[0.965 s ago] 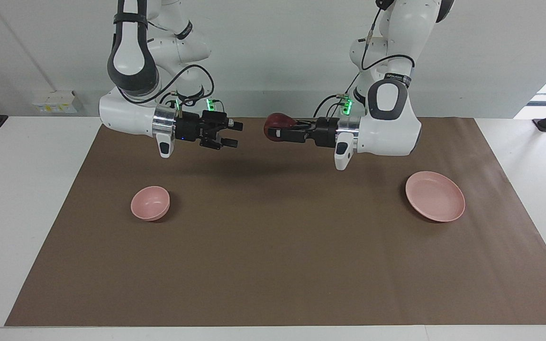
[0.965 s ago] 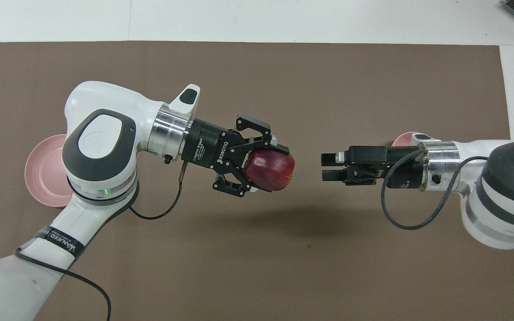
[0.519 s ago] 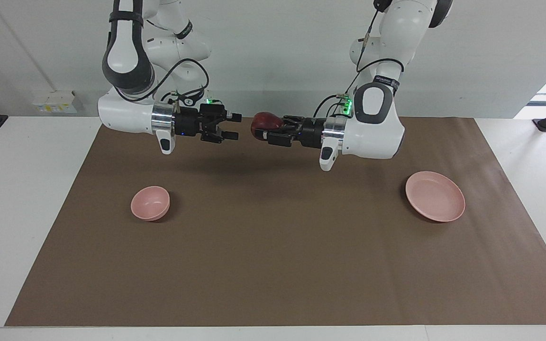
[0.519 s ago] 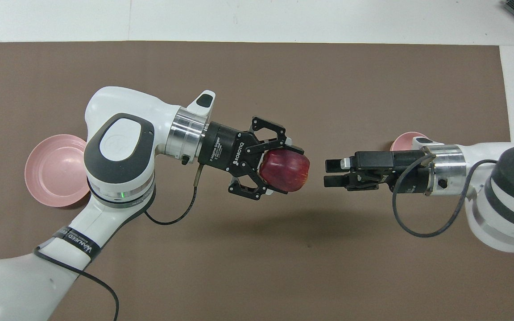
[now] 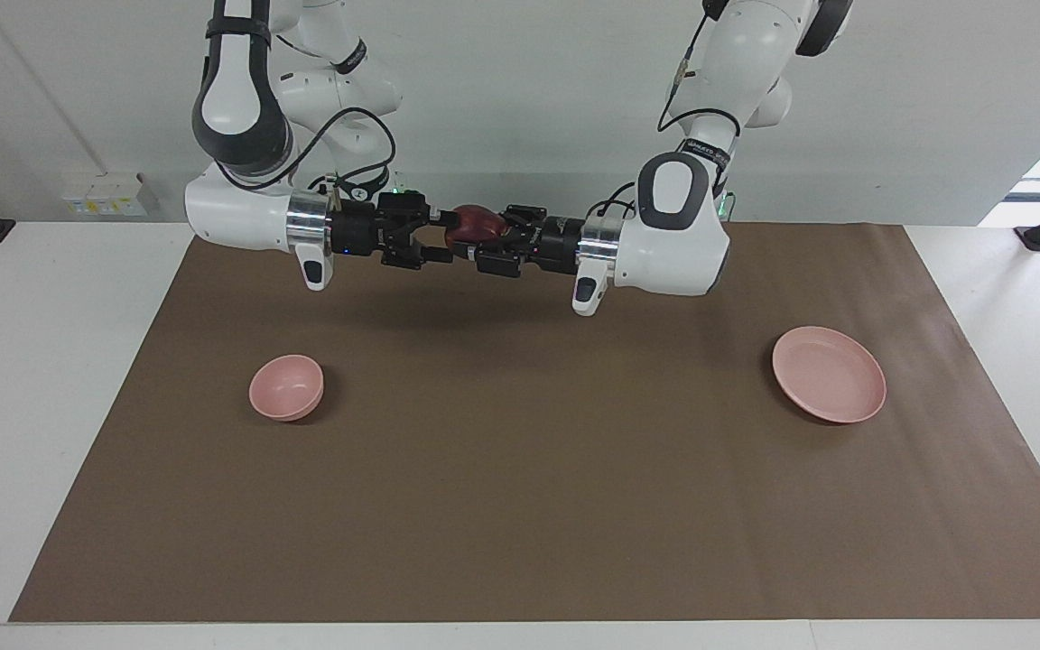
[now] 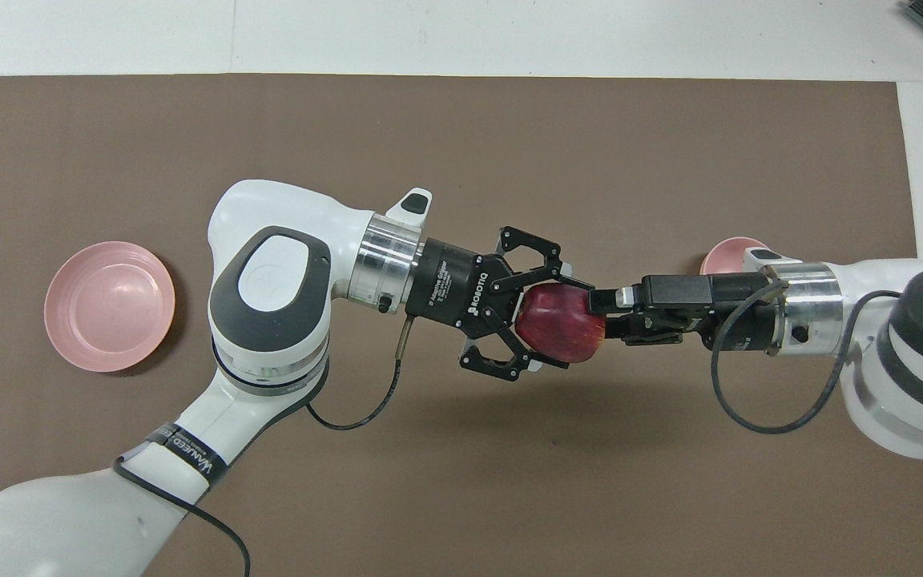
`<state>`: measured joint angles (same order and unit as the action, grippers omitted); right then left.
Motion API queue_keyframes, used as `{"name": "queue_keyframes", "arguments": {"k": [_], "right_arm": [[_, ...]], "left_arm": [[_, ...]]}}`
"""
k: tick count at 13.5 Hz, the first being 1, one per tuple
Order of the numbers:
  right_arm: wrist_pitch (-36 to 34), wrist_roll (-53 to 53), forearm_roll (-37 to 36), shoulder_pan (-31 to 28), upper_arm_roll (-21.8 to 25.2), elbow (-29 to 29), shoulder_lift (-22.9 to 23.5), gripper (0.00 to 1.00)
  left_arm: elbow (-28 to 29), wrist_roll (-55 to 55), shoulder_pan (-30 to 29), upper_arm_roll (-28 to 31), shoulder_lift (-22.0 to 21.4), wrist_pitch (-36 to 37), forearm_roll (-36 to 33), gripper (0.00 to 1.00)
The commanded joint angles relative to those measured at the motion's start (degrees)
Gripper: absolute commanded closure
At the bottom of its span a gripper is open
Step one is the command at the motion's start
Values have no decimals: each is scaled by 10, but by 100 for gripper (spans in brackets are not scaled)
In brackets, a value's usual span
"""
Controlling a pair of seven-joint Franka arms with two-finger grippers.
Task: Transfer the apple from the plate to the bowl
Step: 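Carry the apple toward the right gripper while the right gripper reaches it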
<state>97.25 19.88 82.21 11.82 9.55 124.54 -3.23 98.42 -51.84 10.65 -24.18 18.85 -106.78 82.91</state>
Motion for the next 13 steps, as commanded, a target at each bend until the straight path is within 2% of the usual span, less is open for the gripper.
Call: {"name": "queue_keyframes", "arguments": {"k": [1, 3, 13], "right_arm": [[-2, 25, 17, -1, -2, 23, -13, 0], [-4, 25, 17, -1, -3, 27, -18, 0], [-29, 19, 10, -8, -1, 38, -25, 0]], "left_arm": [[-9, -14, 15, 1, 7, -14, 23, 100], [-16, -14, 29, 0, 22, -19, 27, 100], [-16, -12, 39, 1, 25, -26, 21, 100]]}}
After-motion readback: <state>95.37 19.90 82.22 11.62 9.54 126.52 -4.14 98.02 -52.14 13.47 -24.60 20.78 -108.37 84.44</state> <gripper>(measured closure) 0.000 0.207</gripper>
